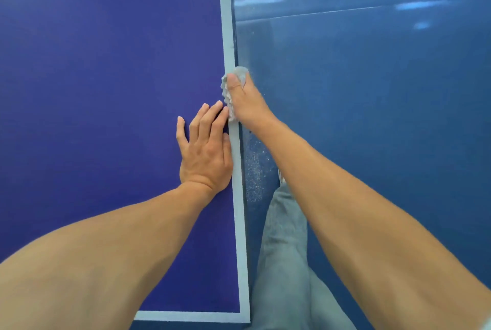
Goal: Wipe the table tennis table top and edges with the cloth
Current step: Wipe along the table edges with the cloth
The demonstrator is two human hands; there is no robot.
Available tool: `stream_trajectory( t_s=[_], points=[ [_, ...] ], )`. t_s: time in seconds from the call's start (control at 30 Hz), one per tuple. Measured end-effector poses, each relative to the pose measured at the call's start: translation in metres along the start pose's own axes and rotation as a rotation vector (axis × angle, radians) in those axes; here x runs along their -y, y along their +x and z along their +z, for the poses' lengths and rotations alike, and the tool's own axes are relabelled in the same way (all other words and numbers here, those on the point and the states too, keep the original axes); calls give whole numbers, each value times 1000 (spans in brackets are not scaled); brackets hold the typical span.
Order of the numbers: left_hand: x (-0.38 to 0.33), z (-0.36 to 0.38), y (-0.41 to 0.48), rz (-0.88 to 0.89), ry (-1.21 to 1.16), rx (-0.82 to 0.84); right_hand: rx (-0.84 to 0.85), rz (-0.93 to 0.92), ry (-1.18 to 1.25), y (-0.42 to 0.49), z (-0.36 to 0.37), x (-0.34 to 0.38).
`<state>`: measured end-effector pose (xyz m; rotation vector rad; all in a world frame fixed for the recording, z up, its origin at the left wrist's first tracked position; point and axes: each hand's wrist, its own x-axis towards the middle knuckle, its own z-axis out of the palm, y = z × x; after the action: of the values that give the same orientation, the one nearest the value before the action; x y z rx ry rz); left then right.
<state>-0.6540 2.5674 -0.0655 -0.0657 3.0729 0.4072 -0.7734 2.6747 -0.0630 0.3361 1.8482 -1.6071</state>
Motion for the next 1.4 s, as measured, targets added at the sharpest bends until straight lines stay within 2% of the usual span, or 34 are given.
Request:
stream_trajectory(
  t_s=[0.13, 0.33, 0.43, 0.57, 0.63, 0.73, 0.87, 1.03, 1.13, 1.27, 1.4],
  points=[
    [-1, -2, 1, 0, 10, 14, -26, 27, -26, 12, 9, -1],
    [-1, -2, 3, 4, 26, 32, 69, 60, -47, -75, 20, -69],
    [-2, -5, 4, 2, 30, 43, 57, 48, -32, -85, 22, -73],
    [-5, -6, 4, -15, -2, 39, -8, 51, 51, -18, 15, -15],
    [-5, -7, 5, -13, 6, 37, -28, -7, 157, 34, 7, 29],
    [-4, -6, 5, -8, 32, 32, -115, -92, 93, 92, -6, 73],
    [-3, -4, 7, -9, 29, 34, -138, -88, -3, 96, -13, 63],
    [-5, -5, 5, -44, 13, 33, 81, 96, -42, 21, -1, 5],
    [-8, -10, 7, -76, -53, 36, 149, 144, -74, -7, -3, -7],
    [-11, -22, 26, -72, -28, -1, 147, 75, -189, 30, -13, 19],
    [-21, -32, 99, -138, 20, -83, 62, 16, -29, 129, -25, 78]
  ],
)
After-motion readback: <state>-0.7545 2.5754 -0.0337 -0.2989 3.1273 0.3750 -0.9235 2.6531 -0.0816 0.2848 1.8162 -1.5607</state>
